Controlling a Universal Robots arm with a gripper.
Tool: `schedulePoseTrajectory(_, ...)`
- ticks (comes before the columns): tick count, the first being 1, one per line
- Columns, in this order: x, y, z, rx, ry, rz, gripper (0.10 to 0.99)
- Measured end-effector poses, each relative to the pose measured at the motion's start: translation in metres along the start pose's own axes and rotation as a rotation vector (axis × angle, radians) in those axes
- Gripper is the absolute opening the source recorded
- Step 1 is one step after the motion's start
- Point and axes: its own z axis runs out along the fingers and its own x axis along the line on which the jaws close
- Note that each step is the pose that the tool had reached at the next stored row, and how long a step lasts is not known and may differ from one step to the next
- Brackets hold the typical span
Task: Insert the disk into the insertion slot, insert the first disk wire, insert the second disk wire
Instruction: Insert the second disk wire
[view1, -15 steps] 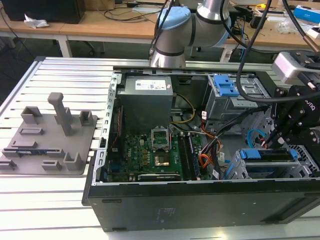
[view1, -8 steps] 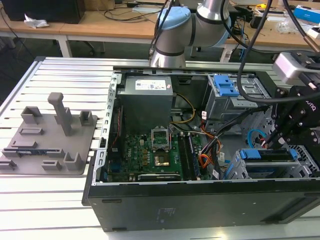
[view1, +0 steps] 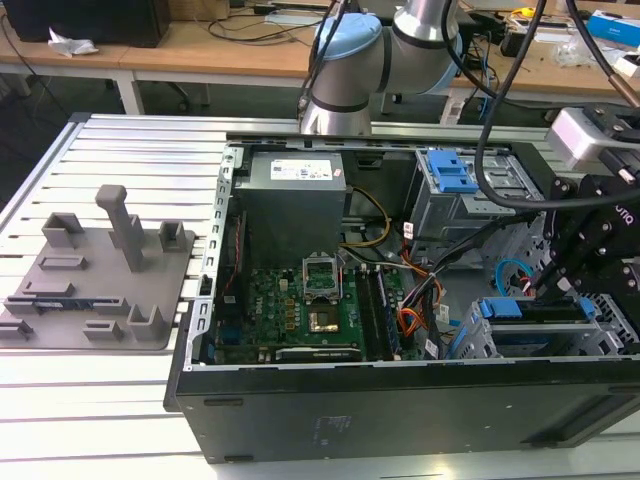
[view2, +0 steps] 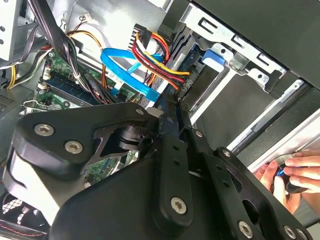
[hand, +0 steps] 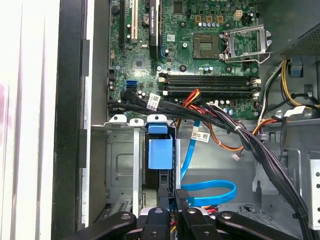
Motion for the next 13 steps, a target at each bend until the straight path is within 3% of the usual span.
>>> schedulePoseTrajectory(13, 0.0031, 0.0005, 0.0099, 0.0, 0.0005, 0.0, 0.161)
